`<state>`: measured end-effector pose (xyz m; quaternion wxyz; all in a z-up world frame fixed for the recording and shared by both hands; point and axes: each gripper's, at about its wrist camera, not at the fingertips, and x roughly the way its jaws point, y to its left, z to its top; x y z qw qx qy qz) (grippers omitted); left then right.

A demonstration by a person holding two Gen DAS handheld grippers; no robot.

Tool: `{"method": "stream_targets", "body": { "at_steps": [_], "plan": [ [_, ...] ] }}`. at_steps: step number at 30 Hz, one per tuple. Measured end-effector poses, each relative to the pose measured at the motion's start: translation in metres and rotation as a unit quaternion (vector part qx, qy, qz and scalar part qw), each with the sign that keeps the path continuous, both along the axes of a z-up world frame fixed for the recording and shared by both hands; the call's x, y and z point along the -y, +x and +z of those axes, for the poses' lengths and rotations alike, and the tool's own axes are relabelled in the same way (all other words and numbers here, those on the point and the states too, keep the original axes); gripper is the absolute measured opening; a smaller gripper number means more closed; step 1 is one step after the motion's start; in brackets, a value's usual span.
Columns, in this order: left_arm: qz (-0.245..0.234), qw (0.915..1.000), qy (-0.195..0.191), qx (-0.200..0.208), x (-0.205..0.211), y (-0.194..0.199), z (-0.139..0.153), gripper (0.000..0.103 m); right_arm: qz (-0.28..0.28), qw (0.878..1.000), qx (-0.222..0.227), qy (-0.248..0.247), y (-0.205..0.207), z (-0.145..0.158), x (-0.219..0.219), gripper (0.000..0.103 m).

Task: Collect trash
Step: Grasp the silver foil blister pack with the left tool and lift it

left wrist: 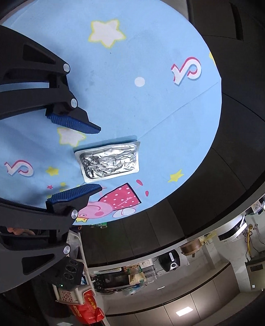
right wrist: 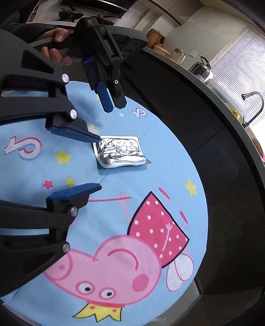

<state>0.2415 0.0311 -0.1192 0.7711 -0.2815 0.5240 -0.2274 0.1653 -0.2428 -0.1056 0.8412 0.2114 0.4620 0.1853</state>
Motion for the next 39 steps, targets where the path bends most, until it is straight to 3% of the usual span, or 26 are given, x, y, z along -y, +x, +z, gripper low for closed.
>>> {"method": "stream_targets", "body": {
  "at_steps": [7,16,18,20,21,23,31,39],
  "plan": [
    [-0.004,0.9998,-0.014,-0.017,0.010,0.020,-0.014,0.043,0.012,1.000,-0.016,0.001,0.018,-0.012,-0.012,0.041],
    [-0.008,0.9989,-0.022,-0.040,0.022,0.039,-0.035,0.039,0.018,0.999,-0.032,0.014,0.034,-0.026,-0.016,0.031],
    [-0.007,0.9986,-0.028,-0.043,0.023,0.042,-0.039,0.034,0.015,0.999,-0.037,0.022,0.037,-0.030,-0.014,0.025],
    [-0.001,0.9981,-0.034,-0.050,0.024,0.045,-0.043,0.023,0.018,0.998,-0.043,0.031,0.038,-0.035,-0.014,0.006],
    [-0.001,0.9979,-0.033,-0.055,0.024,0.047,-0.045,0.015,0.019,0.998,-0.044,0.034,0.038,-0.036,-0.014,0.006],
    [-0.004,0.9980,-0.033,-0.053,0.026,0.044,-0.047,0.015,0.022,0.998,-0.041,0.038,0.034,-0.035,-0.014,0.006],
    [-0.034,0.9988,-0.033,-0.013,0.039,0.023,-0.013,0.013,0.005,0.998,-0.008,0.057,0.009,-0.014,0.005,0.005],
    [-0.097,0.9940,-0.022,0.046,0.087,-0.010,0.041,0.013,-0.042,0.995,0.051,0.069,-0.045,0.025,0.049,0.006]
  ]
}}
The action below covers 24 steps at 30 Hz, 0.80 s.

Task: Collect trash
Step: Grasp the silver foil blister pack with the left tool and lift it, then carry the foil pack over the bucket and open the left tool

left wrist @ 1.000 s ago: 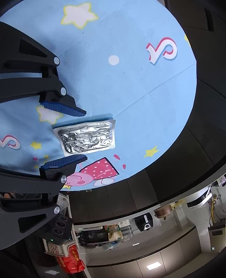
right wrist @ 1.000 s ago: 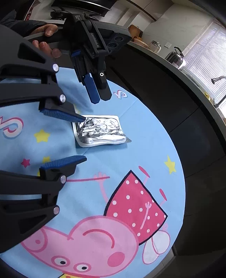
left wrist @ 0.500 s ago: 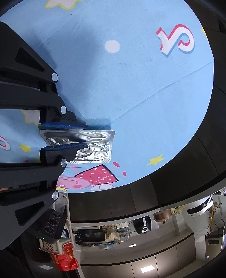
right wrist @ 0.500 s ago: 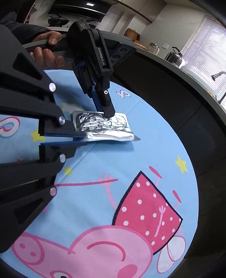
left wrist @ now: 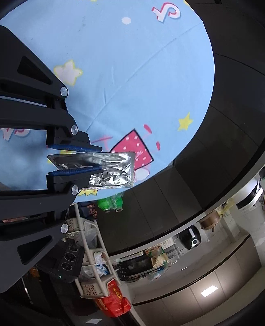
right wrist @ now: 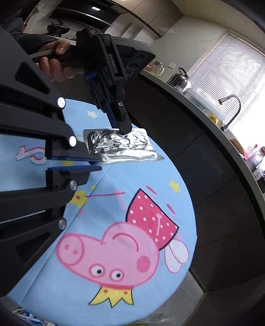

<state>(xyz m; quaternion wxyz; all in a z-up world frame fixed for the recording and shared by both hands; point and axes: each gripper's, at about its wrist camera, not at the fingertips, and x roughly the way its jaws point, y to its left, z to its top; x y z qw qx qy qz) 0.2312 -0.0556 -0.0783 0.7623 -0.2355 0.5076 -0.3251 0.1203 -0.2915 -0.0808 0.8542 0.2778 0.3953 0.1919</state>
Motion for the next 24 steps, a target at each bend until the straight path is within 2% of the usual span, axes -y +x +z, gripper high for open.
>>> {"method": "stream_targets", "body": {
  "at_steps": [7,12,16,24],
  "plan": [
    [-0.080,0.9965,0.001,0.023,0.076,-0.036,0.022,0.013,-0.079,0.997,0.028,0.000,-0.060,0.013,0.066,0.006],
    [-0.140,0.9898,0.006,0.029,0.144,-0.059,0.027,0.013,-0.138,0.990,0.038,-0.001,-0.100,0.015,0.115,0.006],
    [-0.185,0.9823,0.012,0.025,0.197,-0.075,0.022,0.013,-0.182,0.983,0.039,0.004,-0.135,0.007,0.151,0.006],
    [-0.261,0.9644,0.042,0.009,0.288,-0.104,-0.008,0.013,-0.262,0.965,0.016,0.022,-0.194,-0.026,0.217,0.006]
  ]
}}
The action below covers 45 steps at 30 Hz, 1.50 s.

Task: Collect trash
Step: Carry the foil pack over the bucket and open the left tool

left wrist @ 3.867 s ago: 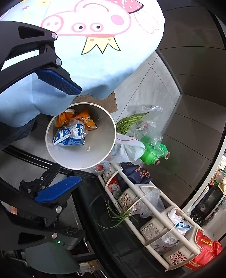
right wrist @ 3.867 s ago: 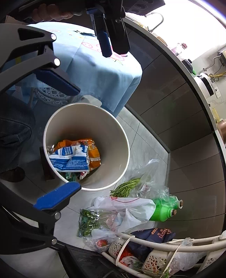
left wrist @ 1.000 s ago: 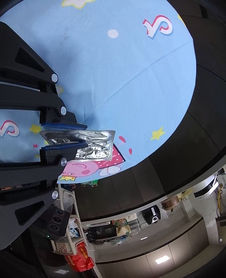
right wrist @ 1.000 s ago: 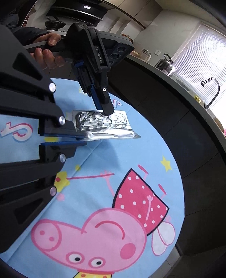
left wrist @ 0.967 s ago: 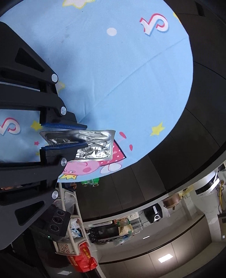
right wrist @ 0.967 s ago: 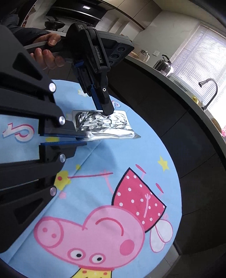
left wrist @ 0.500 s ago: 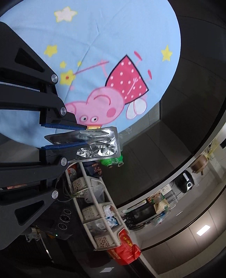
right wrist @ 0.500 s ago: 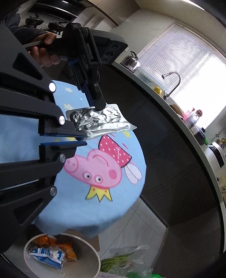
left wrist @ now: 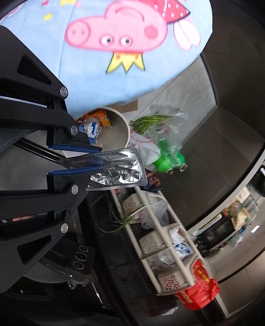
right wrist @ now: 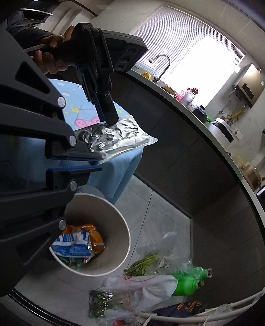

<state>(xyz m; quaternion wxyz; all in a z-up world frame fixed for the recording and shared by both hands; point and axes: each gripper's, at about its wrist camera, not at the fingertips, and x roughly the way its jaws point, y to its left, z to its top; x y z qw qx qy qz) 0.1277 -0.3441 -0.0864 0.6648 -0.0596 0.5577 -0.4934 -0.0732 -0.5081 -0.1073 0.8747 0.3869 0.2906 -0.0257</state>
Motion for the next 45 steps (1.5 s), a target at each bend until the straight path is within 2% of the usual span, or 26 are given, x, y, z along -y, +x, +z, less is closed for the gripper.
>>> {"method": "stream_targets", "body": {
  "at_steps": [6,9,10,11,12,13,14,15,17,18,19,23,28,33,35,40,43,45],
  "plan": [
    [-0.036,0.9986,0.037,-0.004,0.049,-0.010,-0.026,0.013,-0.036,0.999,-0.024,0.029,-0.023,-0.036,0.031,0.006],
    [-0.051,0.9966,0.064,0.012,0.068,-0.013,-0.040,0.014,-0.047,0.997,-0.035,0.044,-0.027,-0.054,0.043,0.006],
    [-0.052,0.9956,0.075,0.021,0.073,-0.014,-0.044,0.024,-0.050,0.997,-0.040,0.048,-0.027,-0.060,0.045,0.009],
    [-0.054,0.9946,0.085,0.026,0.077,-0.013,-0.049,0.049,-0.055,0.996,-0.048,0.051,-0.026,-0.066,0.048,0.012],
    [-0.050,0.9938,0.094,0.032,0.077,-0.012,-0.053,0.063,-0.062,0.995,-0.059,0.053,-0.025,-0.074,0.051,0.019],
    [-0.039,0.9931,0.101,0.045,0.075,-0.011,-0.054,0.076,-0.067,0.994,-0.070,0.058,-0.025,-0.081,0.054,0.046],
    [-0.033,0.9929,0.099,0.058,0.072,-0.011,-0.052,0.077,-0.074,0.992,-0.078,0.059,-0.025,-0.086,0.055,0.055],
    [-0.033,0.9927,0.097,0.064,0.069,-0.010,-0.051,0.080,-0.076,0.992,-0.079,0.057,-0.026,-0.089,0.057,0.056],
    [-0.019,0.9915,0.098,0.083,0.060,-0.007,-0.045,0.092,-0.076,0.992,-0.082,0.050,-0.028,-0.094,0.056,0.059],
    [-0.011,0.9909,0.097,0.093,0.058,-0.005,-0.043,0.094,-0.077,0.992,-0.084,0.045,-0.028,-0.094,0.056,0.063],
    [-0.002,0.9900,0.096,0.103,0.054,-0.003,-0.038,0.094,-0.077,0.993,-0.084,0.040,-0.028,-0.093,0.056,0.071],
    [0.024,0.9886,0.093,0.116,0.041,0.002,-0.025,0.094,-0.067,0.995,-0.070,0.018,-0.025,-0.083,0.050,0.088],
    [0.048,0.9853,0.085,0.140,0.020,0.000,-0.002,0.094,-0.046,0.997,-0.058,-0.010,-0.014,-0.058,0.036,0.100],
    [0.091,0.9760,0.086,0.178,-0.021,-0.007,0.033,0.094,-0.020,0.997,-0.042,-0.062,-0.002,-0.017,0.007,0.100],
    [0.123,0.9689,0.092,0.194,-0.048,-0.010,0.049,0.094,-0.012,0.996,-0.039,-0.085,0.004,0.004,-0.008,0.100],
    [0.197,0.9510,0.103,0.215,-0.112,-0.021,0.088,0.094,-0.008,0.987,-0.075,-0.138,0.020,0.056,-0.051,0.100],
    [0.240,0.9344,0.124,0.232,-0.152,-0.033,0.106,0.094,0.014,0.983,-0.068,-0.172,0.027,0.087,-0.085,0.100],
    [0.265,0.9193,0.151,0.249,-0.176,-0.043,0.117,0.094,0.024,0.975,-0.073,-0.210,0.033,0.103,-0.110,0.100]
  ]
}}
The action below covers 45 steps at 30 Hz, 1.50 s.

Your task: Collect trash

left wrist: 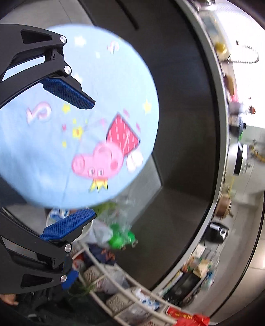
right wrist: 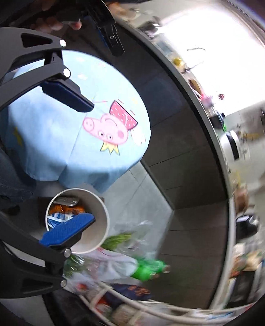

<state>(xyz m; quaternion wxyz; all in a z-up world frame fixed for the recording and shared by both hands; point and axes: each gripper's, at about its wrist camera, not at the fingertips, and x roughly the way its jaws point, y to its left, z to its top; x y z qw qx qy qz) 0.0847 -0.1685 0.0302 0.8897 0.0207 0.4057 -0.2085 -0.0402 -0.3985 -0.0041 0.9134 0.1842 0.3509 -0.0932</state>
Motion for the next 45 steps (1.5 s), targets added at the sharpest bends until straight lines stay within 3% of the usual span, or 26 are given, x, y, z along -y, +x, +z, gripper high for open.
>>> {"method": "stream_targets", "body": {
  "at_steps": [7,16,26,45],
  "plan": [
    [0.082,0.9951,0.049,0.024,-0.075,-0.026,0.009,0.094,0.039,0.996,-0.036,-0.069,0.024,0.022,-0.077,0.100],
    [0.137,0.9878,0.074,0.000,-0.137,-0.041,-0.009,0.094,0.064,0.985,-0.057,-0.150,0.036,0.024,-0.147,0.100],
    [0.142,0.9864,0.081,-0.011,-0.149,-0.047,-0.018,0.094,0.082,0.979,-0.062,-0.176,0.042,0.023,-0.180,0.100],
    [0.138,0.9868,0.084,-0.015,-0.147,-0.040,-0.020,0.094,0.079,0.980,-0.063,-0.173,0.043,0.024,-0.177,0.100]
  ]
}}
